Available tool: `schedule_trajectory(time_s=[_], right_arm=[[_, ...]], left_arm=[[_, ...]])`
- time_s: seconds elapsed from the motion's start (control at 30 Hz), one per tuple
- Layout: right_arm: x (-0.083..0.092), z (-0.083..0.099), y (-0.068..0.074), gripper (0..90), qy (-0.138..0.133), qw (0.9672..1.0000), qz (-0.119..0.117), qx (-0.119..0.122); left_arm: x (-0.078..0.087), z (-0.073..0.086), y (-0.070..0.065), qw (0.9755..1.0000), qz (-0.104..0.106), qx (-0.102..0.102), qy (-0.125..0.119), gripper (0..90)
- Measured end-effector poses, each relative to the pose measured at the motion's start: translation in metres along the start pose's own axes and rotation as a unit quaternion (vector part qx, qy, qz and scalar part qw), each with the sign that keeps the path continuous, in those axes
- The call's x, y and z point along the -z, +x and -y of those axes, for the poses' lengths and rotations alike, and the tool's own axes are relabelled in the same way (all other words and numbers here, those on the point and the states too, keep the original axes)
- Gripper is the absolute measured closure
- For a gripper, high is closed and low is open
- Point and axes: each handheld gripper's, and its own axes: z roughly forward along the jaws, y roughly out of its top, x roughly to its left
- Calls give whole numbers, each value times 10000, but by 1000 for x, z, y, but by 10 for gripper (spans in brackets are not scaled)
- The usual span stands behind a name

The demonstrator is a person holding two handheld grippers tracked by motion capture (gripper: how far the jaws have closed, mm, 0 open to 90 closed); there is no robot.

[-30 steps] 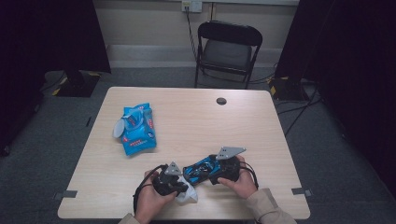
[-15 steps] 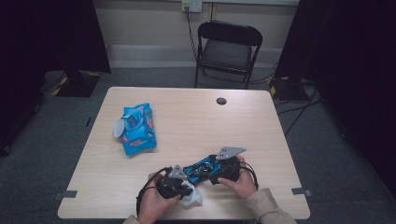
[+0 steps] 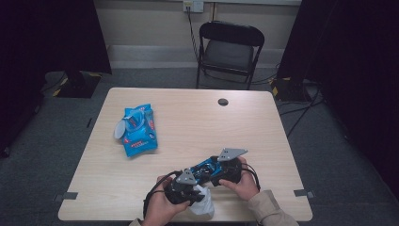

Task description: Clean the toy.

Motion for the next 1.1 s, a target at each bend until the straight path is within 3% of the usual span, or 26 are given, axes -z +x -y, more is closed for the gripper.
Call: schedule_trajectory(time_s=[0.13, 0.33, 0.47, 0.57, 0.67, 0.7, 0.77, 0.97, 1.1], right_arm=[[0, 0, 0, 190, -6, 10000, -4, -12], [0, 0, 0, 190, -10, 10000, -5, -6], [0, 0, 0, 190, -8, 10000, -8, -13], [0, 0, 0, 190, -14, 10000, -8, -14], [0, 0, 0, 190, -10, 10000, -6, -13], [0, 0, 0, 190, -14, 10000, -11, -13], [0, 0, 0, 190, -15, 10000, -11, -13], [0, 1, 0, 190, -22, 10000, -14, -12], [0, 1, 0, 190, -20, 10000, -11, -14]], left_arm=[[23, -5, 8, 9997, -96, 47, -220, 842], [65, -2, 32, 9969, -521, 281, -511, 842], [88, 2, 50, 9929, -876, 459, -658, 842], [101, 5, 64, 9886, -1136, 630, -764, 842], [107, 8, 76, 9844, -1470, 634, -726, 841], [107, 9, 80, 9819, -1607, 669, -743, 841], [105, 12, 84, 9806, -1692, 696, -704, 840], [71, 30, 87, 9860, -1474, 770, -148, 837], [49, 38, 84, 9894, -1204, 813, 10, 807]])
